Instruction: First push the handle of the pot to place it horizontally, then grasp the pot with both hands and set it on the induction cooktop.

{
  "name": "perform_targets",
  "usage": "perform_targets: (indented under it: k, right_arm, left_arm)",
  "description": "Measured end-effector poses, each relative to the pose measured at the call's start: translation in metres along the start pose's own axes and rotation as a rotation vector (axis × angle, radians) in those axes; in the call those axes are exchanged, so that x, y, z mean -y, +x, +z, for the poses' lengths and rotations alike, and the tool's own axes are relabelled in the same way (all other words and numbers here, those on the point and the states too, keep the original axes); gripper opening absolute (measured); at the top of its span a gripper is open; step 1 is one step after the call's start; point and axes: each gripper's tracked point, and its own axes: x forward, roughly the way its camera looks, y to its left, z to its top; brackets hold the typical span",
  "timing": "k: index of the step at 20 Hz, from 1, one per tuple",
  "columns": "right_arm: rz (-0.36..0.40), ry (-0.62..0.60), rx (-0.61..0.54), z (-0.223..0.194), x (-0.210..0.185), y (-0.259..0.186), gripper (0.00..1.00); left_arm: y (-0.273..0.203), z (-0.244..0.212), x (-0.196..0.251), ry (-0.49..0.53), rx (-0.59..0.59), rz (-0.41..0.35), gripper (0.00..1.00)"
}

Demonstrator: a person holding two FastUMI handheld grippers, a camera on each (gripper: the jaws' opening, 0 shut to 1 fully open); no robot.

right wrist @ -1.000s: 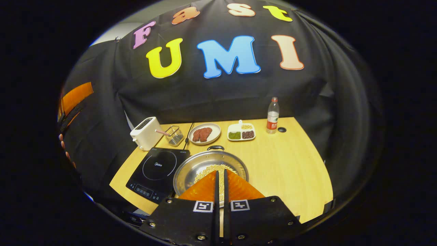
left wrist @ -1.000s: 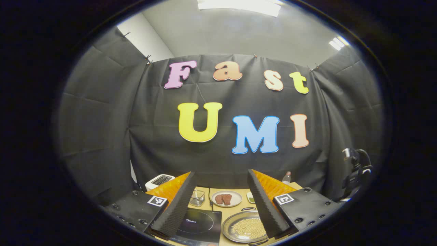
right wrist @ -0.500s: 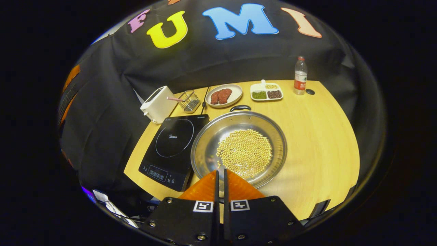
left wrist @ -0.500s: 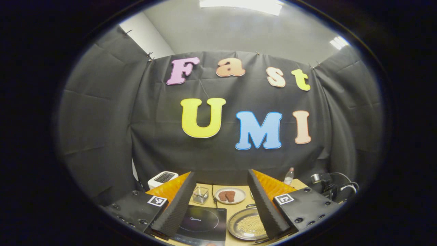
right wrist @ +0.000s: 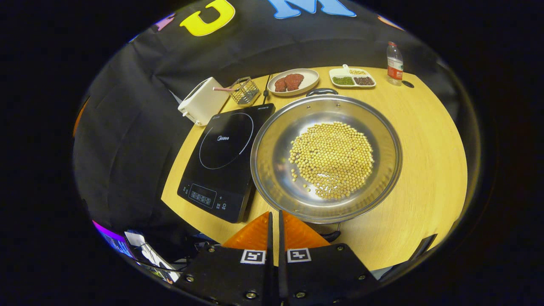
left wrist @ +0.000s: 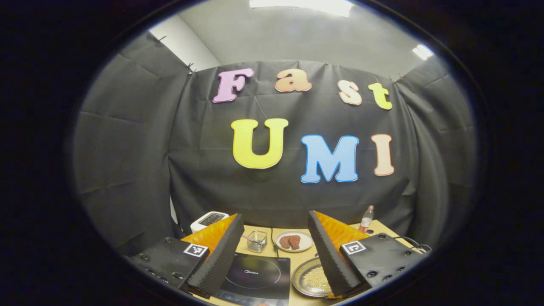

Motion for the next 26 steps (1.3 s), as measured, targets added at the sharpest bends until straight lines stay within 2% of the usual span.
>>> perform_targets:
  k: [3, 4, 6, 13, 14, 15, 17, 18, 19, 24, 25, 26]
  right_arm:
    - [0.007, 0.012, -0.033, -0.011, 0.001, 0.014, 0.04]
    - [0.009, 0.021, -0.040, -0.012, 0.002, 0.018, 0.04]
    - [0.011, 0.042, -0.057, -0.017, 0.002, 0.025, 0.04]
    - [0.027, 0.151, -0.066, -0.021, 0.008, 0.040, 0.03]
    - [0.030, 0.166, -0.065, -0.021, 0.009, 0.041, 0.03]
    - [0.034, 0.175, -0.062, -0.021, 0.009, 0.041, 0.01]
    - [0.033, 0.180, -0.060, -0.021, 0.014, 0.038, 0.01]
    - [0.033, 0.180, -0.058, -0.021, 0.017, 0.037, 0.01]
    - [0.032, 0.183, -0.056, -0.021, 0.020, 0.035, 0.01]
    - [0.018, 0.196, -0.049, -0.021, 0.036, 0.028, 0.01]
    - [0.013, 0.194, -0.048, -0.022, 0.040, 0.027, 0.01]
    - [0.008, 0.194, -0.047, -0.021, 0.045, 0.025, 0.01]
  left_arm:
    - [-0.002, -0.003, -0.003, 0.004, -0.009, 0.009, 0.98]
    - [-0.003, -0.004, -0.004, 0.003, -0.012, 0.010, 0.94]
    - [-0.006, -0.004, -0.006, 0.008, -0.016, 0.015, 1.00]
    - [-0.010, -0.006, -0.012, 0.014, -0.029, 0.034, 0.98]
    - [-0.010, -0.006, -0.011, 0.014, -0.031, 0.034, 0.99]
    - [-0.009, -0.007, -0.011, 0.017, -0.031, 0.034, 0.94]
    - [-0.008, -0.006, -0.010, 0.019, -0.030, 0.037, 1.00]
    - [-0.007, -0.005, -0.009, 0.015, -0.029, 0.033, 0.94]
    - [-0.006, -0.005, -0.007, 0.013, -0.028, 0.029, 0.99]
    - [-0.002, -0.002, 0.008, 0.018, -0.024, 0.011, 0.99]
    - [-0.001, -0.005, 0.012, 0.018, -0.025, 0.006, 0.94]
    - [0.000, -0.005, 0.016, 0.017, -0.025, 0.001, 0.98]
